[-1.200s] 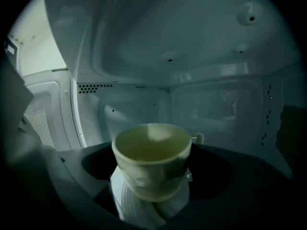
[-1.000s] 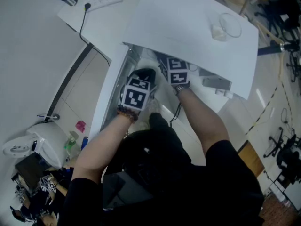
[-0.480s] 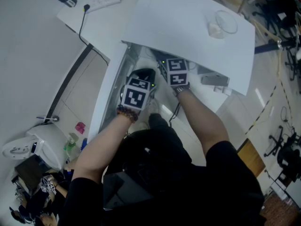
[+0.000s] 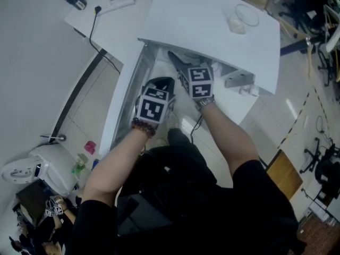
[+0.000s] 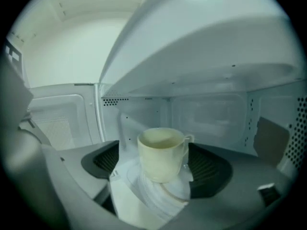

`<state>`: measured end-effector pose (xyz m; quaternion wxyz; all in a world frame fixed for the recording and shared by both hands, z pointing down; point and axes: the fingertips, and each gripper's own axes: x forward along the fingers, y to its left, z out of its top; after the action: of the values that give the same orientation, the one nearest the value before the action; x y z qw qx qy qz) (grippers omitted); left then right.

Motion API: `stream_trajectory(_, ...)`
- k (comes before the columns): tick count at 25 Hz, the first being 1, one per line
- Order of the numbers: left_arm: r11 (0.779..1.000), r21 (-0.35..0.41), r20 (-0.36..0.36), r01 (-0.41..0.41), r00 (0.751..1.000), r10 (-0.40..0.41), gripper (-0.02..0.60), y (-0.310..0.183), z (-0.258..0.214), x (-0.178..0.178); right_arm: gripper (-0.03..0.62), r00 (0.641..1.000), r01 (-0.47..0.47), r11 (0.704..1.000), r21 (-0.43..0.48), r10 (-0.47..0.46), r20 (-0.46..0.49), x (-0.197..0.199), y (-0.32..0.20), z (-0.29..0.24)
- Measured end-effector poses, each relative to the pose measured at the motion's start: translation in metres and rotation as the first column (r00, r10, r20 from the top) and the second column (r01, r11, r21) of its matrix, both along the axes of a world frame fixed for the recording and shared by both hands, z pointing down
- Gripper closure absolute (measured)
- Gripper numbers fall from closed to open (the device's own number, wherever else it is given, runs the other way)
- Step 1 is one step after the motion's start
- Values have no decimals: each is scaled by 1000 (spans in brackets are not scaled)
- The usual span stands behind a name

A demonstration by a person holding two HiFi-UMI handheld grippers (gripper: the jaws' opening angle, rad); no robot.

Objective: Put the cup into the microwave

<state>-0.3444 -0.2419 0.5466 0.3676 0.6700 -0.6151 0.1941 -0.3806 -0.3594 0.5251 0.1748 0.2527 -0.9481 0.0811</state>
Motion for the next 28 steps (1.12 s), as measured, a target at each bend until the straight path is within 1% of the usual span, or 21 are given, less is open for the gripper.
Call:
stream_trajectory(5, 1000, 25, 4, -16, 1000, 16, 580, 13, -10, 8, 126, 1000, -12, 1000, 12, 12, 2, 13, 17, -9)
stream_trajectory(6, 999, 31, 6, -20, 1000, 20, 581, 15, -13, 9, 144, 1000, -13, 1000, 15, 13, 4, 16, 20, -12)
stream_trajectory(11, 998, 54, 15, -37, 999, 37, 580, 30, -22, 16, 155, 1000, -25, 999, 28, 25, 2, 30, 39, -20)
stream_trajectory(22, 991, 115, 32, -65, 998, 62, 580, 65, -47, 31, 251, 998, -61, 995, 76, 61, 2, 63, 85, -45)
stream_trajectory(28, 987, 141, 42, -75, 997, 70, 580, 83, -56, 39, 300, 996, -90, 990, 106, 90, 5, 88, 108, -57)
